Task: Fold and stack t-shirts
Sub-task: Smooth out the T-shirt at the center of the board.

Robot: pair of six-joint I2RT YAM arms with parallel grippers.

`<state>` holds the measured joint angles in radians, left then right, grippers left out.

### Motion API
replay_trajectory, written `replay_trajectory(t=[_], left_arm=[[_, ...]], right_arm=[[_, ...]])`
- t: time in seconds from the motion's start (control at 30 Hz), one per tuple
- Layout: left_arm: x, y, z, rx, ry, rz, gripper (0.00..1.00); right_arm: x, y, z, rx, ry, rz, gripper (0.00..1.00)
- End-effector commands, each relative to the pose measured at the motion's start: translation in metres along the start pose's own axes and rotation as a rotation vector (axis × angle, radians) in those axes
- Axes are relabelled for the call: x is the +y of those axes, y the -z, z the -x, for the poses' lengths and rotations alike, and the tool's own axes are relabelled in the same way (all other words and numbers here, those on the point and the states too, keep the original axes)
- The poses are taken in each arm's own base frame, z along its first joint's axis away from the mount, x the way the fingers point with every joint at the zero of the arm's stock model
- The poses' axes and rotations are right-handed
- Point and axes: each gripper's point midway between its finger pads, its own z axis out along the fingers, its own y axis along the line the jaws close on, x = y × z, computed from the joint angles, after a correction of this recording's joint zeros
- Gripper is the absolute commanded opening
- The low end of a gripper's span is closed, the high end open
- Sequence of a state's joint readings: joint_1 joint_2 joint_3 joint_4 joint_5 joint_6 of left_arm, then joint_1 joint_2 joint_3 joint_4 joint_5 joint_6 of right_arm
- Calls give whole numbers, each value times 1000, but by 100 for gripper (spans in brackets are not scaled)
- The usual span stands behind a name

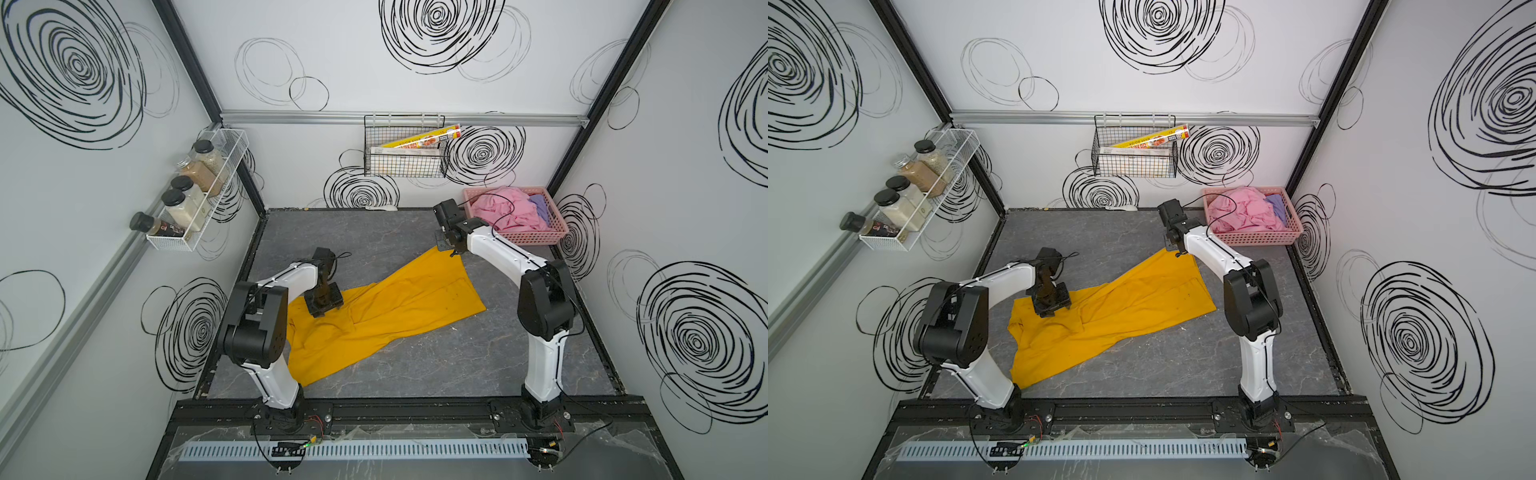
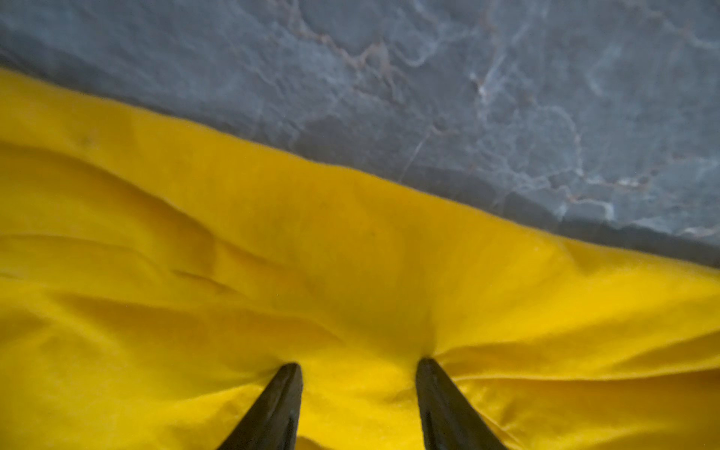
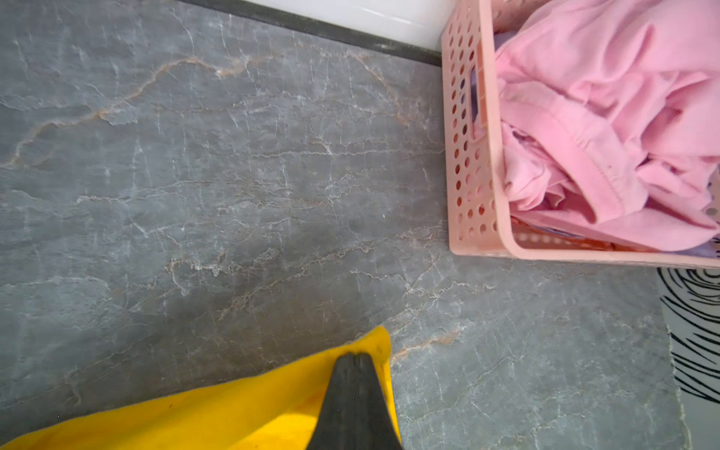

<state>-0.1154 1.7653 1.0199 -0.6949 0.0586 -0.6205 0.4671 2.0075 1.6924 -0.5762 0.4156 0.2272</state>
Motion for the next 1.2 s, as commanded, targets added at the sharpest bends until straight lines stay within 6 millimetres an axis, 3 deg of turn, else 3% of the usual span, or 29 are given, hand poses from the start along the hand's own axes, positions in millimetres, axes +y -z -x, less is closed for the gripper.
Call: replay_trajectory(t=[0.0,0.1,0.17,0.37,0.63,1.07,1.17], left_arm=[[48,-43,-30,123,27,162,54],[47,-42,-29,119,26,159,54],[47,-44,-30,123,26,157,54],[46,-46,-33,129,22,155,54],[47,-45,-33,125,22,150,54],[46,-46,-36,134,14,143,54],[47,-46,-37,134,12,142,54]], right_arm=[[-7,1,-14,26,21,-20,0],[-9,-4,-37,45,28,-24,0],[-11,-5,-42,31,26,-28,0],[-7,-3,-9,-2,13,-33,0],[-11,-1,-19,-36,2,-37,0],[6,-23,36,-68,-14,-39,0],[9,-25,37,-77,-19,-23,0]])
